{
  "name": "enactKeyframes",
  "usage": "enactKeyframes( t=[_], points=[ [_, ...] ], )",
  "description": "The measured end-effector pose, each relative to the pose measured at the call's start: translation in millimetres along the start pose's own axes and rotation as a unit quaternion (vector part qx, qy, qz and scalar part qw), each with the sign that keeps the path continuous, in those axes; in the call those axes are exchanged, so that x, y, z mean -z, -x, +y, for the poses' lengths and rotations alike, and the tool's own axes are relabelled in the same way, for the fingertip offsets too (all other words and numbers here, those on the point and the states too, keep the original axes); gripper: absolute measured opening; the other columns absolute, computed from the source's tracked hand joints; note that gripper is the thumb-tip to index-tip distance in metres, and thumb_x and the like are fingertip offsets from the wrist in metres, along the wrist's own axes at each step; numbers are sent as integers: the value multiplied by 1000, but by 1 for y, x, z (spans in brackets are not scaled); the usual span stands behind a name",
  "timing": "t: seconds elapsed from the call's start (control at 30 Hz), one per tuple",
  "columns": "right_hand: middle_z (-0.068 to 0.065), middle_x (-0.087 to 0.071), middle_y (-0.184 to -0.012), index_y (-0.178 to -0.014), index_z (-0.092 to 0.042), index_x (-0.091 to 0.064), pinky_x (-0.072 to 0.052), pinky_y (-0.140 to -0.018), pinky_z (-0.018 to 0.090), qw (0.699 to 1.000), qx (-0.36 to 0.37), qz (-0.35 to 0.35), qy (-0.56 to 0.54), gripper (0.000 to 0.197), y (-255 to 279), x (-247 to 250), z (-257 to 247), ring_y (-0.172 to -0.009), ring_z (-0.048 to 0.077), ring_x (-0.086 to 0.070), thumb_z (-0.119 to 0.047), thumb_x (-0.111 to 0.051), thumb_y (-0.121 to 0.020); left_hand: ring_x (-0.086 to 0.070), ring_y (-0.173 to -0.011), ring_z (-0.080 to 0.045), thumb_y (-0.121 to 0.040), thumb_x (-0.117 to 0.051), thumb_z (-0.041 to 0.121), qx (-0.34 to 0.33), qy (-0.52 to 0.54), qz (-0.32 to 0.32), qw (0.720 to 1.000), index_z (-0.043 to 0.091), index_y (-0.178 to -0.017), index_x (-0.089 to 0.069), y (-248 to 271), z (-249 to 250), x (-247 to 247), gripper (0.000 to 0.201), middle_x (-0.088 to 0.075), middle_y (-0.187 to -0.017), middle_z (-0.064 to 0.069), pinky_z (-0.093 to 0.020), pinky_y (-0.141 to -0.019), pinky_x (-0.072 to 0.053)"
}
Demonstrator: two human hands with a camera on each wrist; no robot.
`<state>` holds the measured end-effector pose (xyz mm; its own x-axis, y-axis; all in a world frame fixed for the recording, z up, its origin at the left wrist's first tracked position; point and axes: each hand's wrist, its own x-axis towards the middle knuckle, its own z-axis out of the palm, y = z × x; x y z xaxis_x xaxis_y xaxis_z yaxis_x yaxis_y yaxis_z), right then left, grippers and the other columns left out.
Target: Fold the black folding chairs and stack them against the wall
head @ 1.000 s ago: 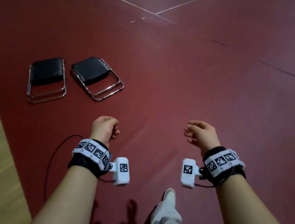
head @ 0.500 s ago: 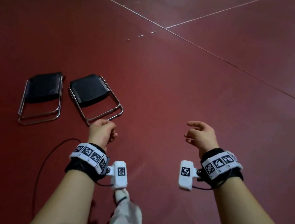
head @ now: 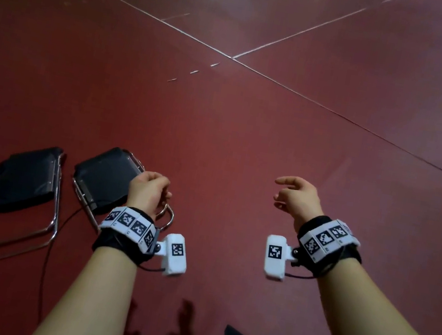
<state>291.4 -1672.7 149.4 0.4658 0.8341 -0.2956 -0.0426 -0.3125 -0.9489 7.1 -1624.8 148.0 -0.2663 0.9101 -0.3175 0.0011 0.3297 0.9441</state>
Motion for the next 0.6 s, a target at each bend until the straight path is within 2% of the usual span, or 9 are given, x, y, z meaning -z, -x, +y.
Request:
enactKeyframes(
  t=[0.13, 0.33, 0.47, 0.6],
  points=[
    [12, -56, -76, -86, -8, -63, -50, -67, 34, 1000, -28, 7, 1, 33, -90, -36, -16, -68, 23, -56, 16, -41, -80, -53, -51, -14, -88, -55, -5, 15, -12, -16, 1000, 12, -78, -56, -87, 15, -33, 19, -53, -62, -5, -25, -48, -41],
    [13, -54, -69, -83, -9, -61, -47, -61, 32, 999, -20, -41, 6, 33, -248, -101, -57, -63, 24, -54, 17, -41, -79, -54, -52, -15, -89, -56, -2, -8, -8, -3, 1000, 14, -77, -55, -229, 62, -95, 20, -52, -59, -2, -25, -48, -41],
    [13, -55, -67, -84, -8, -61, -47, -61, 30, 995, -11, -94, 20, 32, -360, -151, -103, -61, 23, -57, 18, -42, -79, -55, -53, -15, -89, -57, -1, -10, 2, 51, 999, 14, -78, -56, -323, 102, -128, 19, -53, -61, -4, -25, -47, -42],
    [12, -54, -66, -82, -8, -59, -46, -61, 30, 990, -1, -136, 27, 32, -448, -210, -156, -61, 23, -58, 17, -40, -81, -55, -53, -15, -89, -57, -3, 5, 19, 100, 995, 14, -77, -55, -400, 140, -141, 21, -54, -61, -4, -24, -47, -42]
  ],
)
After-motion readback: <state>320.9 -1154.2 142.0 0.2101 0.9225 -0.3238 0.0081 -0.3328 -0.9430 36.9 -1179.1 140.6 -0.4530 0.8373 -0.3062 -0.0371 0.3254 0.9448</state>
